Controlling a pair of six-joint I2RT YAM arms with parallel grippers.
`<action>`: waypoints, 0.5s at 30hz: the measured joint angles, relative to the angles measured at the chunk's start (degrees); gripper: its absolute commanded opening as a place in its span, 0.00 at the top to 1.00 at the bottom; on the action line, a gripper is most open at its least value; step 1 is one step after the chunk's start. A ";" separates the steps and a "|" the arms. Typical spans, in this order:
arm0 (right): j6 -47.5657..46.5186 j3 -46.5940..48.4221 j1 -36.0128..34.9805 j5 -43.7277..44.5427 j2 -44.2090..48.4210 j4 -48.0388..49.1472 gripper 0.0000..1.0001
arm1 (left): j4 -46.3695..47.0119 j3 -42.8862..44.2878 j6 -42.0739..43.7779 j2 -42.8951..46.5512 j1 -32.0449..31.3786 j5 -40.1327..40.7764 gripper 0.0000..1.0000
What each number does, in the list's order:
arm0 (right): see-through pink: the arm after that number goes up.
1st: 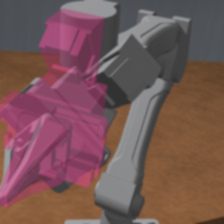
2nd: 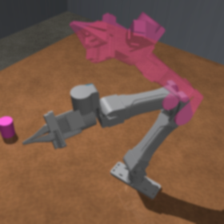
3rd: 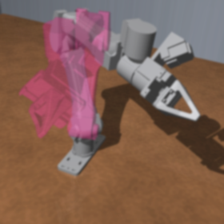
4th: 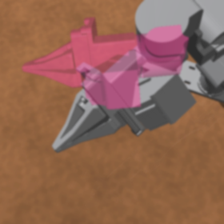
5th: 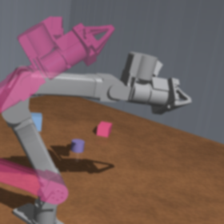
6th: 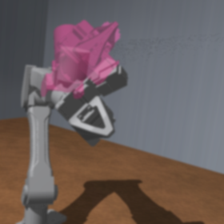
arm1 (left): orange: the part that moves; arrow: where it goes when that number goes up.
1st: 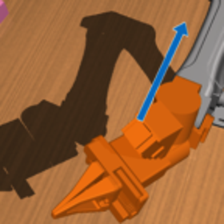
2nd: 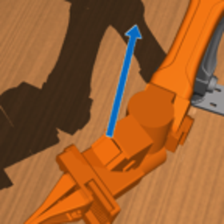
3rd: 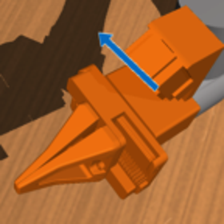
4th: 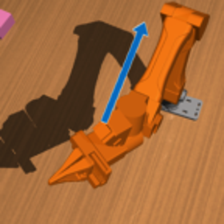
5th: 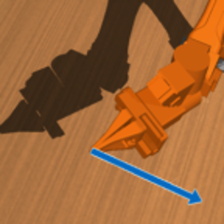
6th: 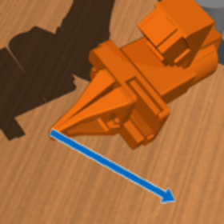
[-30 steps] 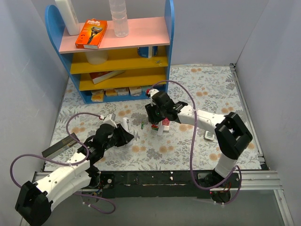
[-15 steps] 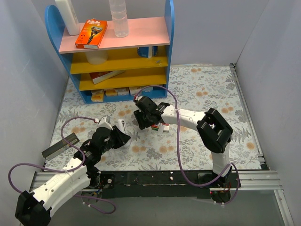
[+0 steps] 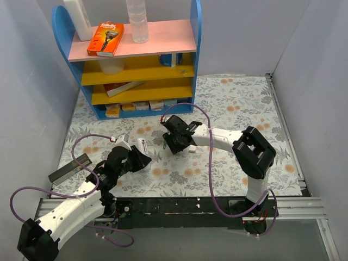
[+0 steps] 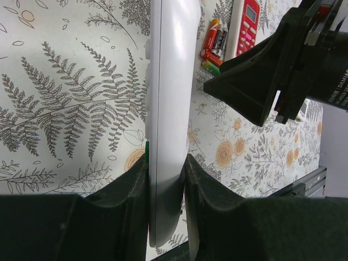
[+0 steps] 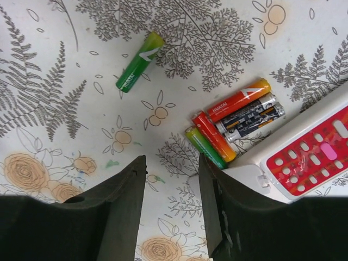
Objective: Load the batteries into the remote control
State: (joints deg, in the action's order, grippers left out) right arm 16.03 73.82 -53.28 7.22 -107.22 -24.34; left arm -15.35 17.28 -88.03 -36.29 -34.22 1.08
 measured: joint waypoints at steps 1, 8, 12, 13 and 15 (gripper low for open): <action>-0.26 -0.24 0.20 0.15 0.02 0.09 0.50 | 0.00 0.00 0.00 0.00 0.00 -0.04 1.00; -2.10 -0.63 1.53 0.20 0.02 0.39 0.52 | 0.35 0.00 0.00 0.04 0.00 -0.24 1.00; -3.43 -0.63 1.79 0.04 0.02 0.48 0.55 | 0.35 0.00 0.00 0.13 0.00 -0.24 1.00; -3.96 -0.63 1.79 -0.17 0.02 0.48 0.56 | 0.35 0.00 0.00 0.13 0.00 -0.26 1.00; -4.66 -0.63 1.79 -0.94 0.02 0.48 0.58 | 0.35 0.00 0.00 0.13 0.00 -0.24 1.00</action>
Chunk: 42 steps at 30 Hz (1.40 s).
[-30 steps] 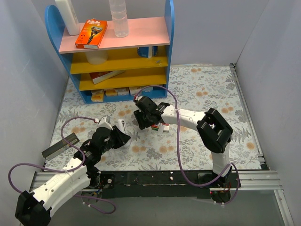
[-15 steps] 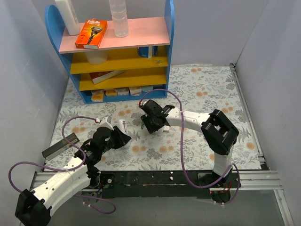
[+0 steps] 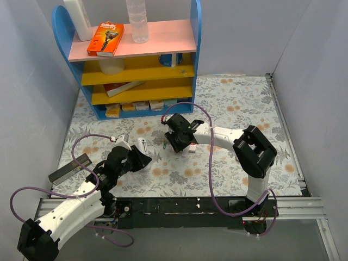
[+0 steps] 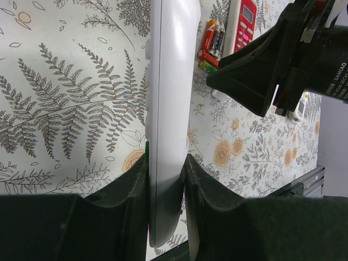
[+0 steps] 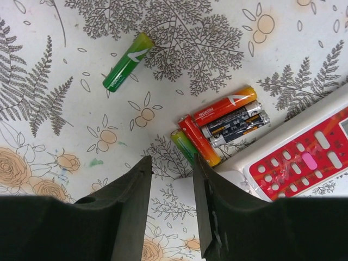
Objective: Load the batteries into the remote control
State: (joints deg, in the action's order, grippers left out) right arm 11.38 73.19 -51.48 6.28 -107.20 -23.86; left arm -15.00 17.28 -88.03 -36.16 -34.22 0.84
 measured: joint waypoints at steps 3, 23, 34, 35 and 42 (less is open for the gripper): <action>-1.53 0.00 0.00 -1.51 0.00 0.00 0.59 | 0.00 0.00 0.04 -0.02 0.00 -0.02 1.00; 4.09 1.53 2.21 4.35 0.76 -2.08 0.60 | 0.04 0.00 0.20 -0.28 0.00 -0.20 1.00; 12.81 2.16 7.13 5.31 0.63 -2.60 0.80 | 0.04 0.00 0.44 -0.28 0.00 -0.20 1.00; 12.98 2.14 7.17 5.20 0.55 -2.58 0.80 | 0.04 0.00 0.50 -0.28 0.00 -0.20 1.00; 12.41 1.05 7.63 5.97 0.22 -2.71 0.80 | 0.07 0.00 0.72 -0.44 0.00 -0.22 1.00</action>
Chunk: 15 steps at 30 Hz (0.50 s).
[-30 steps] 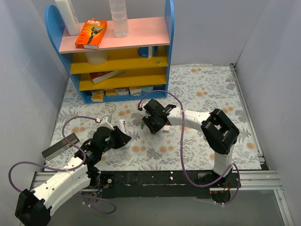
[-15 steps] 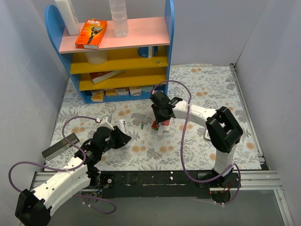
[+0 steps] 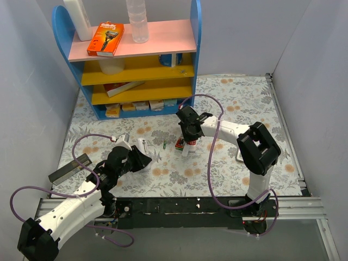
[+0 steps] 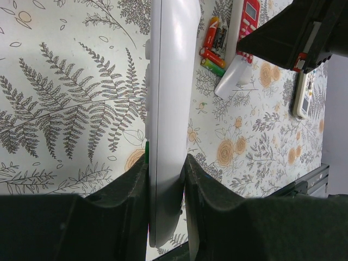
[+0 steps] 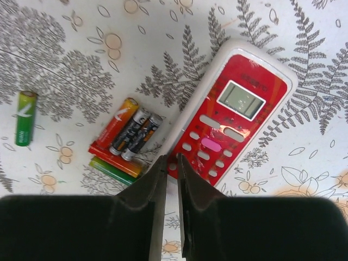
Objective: Load the batteries into the remote control
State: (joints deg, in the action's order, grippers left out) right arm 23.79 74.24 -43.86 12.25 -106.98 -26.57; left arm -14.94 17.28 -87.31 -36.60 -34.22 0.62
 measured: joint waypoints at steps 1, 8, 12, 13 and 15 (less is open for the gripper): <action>-0.26 -0.46 0.04 0.04 0.00 -0.07 0.80 | 0.00 0.00 0.04 -0.09 0.00 0.00 1.00; -4.31 -2.58 0.15 -1.05 1.31 -0.22 0.79 | 0.46 0.00 0.11 -0.79 0.00 -0.15 1.00; -5.53 -3.21 0.13 -0.59 1.97 -0.70 0.76 | 0.46 0.00 0.15 -1.42 0.00 -0.26 1.00; -5.95 -3.58 0.09 -0.63 2.36 -0.79 0.75 | 0.46 0.00 0.15 -1.42 0.00 -0.26 1.00; -6.95 -4.24 -0.11 -0.90 3.19 -1.64 0.74 | 0.46 0.00 0.20 -1.38 0.00 -0.26 1.00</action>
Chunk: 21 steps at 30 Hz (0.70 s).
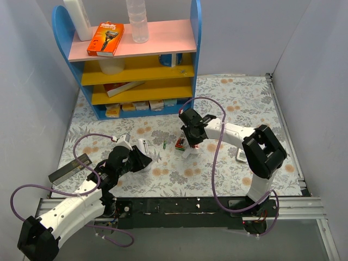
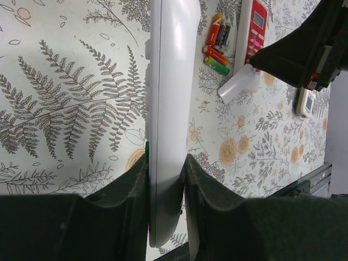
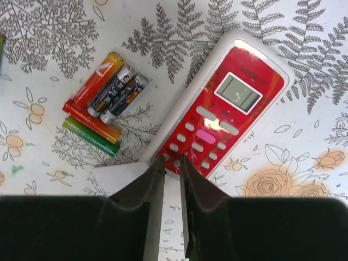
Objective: Load the batteries into the remote control
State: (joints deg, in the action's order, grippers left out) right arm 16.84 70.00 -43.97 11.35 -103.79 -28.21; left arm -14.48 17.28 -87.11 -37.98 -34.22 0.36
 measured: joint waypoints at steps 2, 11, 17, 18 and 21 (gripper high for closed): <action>-0.68 -0.15 -0.15 -0.11 0.79 -0.94 0.72 | 0.02 0.00 0.09 0.04 0.00 -0.02 1.00; -3.72 0.07 -0.72 -5.38 4.11 0.90 0.59 | 0.11 0.00 0.31 -0.07 0.00 -0.15 1.00; -7.15 1.55 -0.81 -11.87 2.51 3.10 0.59 | 0.09 0.00 0.35 0.07 0.00 -0.17 1.00; -7.89 2.01 -0.83 -12.79 1.86 3.15 0.59 | 0.07 0.00 0.35 0.15 0.00 -0.15 1.00; -9.86 2.75 -1.09 -15.34 0.02 3.32 0.59 | 0.09 0.00 0.37 0.44 0.00 -0.15 1.00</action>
State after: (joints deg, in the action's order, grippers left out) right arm 6.98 72.75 -45.06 -3.99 -103.77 -24.88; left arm -14.39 17.28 -86.74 -37.54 -34.22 0.21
